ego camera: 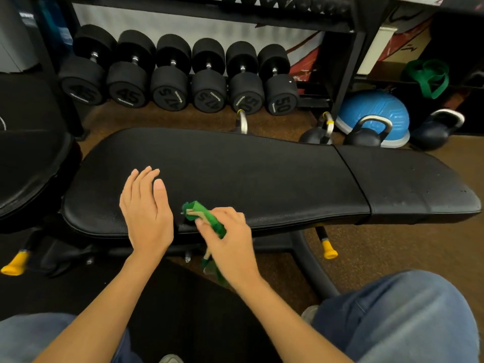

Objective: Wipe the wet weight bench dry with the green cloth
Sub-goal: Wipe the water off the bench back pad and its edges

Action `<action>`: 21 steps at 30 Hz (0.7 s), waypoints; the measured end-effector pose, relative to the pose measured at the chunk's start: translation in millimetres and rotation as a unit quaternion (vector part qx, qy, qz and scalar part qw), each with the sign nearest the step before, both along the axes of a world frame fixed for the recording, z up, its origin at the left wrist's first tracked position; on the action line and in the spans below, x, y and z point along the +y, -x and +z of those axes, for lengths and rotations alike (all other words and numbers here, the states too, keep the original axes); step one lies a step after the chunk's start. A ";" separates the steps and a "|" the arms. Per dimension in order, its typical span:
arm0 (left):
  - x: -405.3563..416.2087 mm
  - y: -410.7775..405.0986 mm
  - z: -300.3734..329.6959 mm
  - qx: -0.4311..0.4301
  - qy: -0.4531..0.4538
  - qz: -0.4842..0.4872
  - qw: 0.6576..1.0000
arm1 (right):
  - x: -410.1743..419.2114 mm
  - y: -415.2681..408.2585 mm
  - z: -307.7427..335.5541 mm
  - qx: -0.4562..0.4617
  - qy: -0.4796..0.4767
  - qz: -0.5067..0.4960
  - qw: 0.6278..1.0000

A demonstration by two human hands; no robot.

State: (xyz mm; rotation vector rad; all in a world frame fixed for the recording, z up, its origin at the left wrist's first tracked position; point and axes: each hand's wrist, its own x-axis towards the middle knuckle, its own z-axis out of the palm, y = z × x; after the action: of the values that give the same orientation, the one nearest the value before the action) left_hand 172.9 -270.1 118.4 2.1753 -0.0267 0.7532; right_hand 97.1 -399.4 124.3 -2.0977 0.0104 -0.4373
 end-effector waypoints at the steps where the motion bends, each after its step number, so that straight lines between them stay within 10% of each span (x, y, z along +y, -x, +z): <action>1: 0.9 0.0 -0.5 0.002 0.002 0.000 1.000 | -12.9 0.9 5.4 -0.012 0.007 -0.007 1.000; 9: -3.7 -5.2 -4.7 0.035 -0.080 0.028 0.996 | -238.7 -32.2 40.6 0.031 0.059 -0.346 0.936; 21: -10.2 -8.7 -6.8 0.044 -0.112 0.057 0.991 | -144.8 -72.6 4.9 0.076 0.210 -0.273 0.936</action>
State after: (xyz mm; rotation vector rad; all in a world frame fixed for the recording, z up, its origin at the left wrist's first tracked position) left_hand 181.6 -280.3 111.6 2.4384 0.0605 0.7479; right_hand 169.8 -544.2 129.2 -2.5399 0.6561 -0.6475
